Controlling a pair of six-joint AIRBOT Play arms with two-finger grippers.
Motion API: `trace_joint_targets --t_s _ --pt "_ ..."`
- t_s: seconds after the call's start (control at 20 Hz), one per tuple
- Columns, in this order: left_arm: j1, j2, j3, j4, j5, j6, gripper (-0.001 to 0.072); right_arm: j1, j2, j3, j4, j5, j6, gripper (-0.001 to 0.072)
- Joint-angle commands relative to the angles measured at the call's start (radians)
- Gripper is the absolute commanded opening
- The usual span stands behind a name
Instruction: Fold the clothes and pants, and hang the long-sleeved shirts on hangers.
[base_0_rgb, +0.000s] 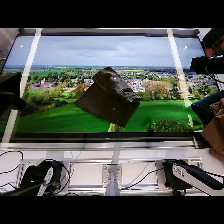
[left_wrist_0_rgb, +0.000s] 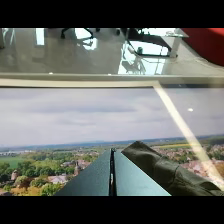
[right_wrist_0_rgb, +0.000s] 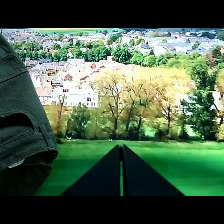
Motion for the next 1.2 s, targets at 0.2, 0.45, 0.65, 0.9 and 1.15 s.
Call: trace_joint_targets --t_s 0.2,0.45,0.65,0.9,1.15 --pt "0.000 0.000 0.000 0.000 -0.007 0.000 0.0014 0.001 0.000 0.000 0.000 0.000 0.000 0.0044" --pt "0.000 -0.008 -0.003 0.126 -0.080 0.000 0.0014 0.001 0.000 0.000 0.000 0.000 0.000 0.0044" --pt "0.000 -0.008 -0.072 0.124 -0.186 -0.019 0.0014 0.001 0.000 0.000 0.000 0.000 0.000 0.0044" --pt "-0.001 -0.015 -0.267 0.075 -0.210 -0.019 0.0106 0.001 0.000 0.000 0.000 0.000 0.000 0.0044" --pt "0.000 -0.153 -0.346 0.043 -0.196 -0.098 0.0699 0.001 0.000 0.000 0.013 0.001 0.005 0.0044"
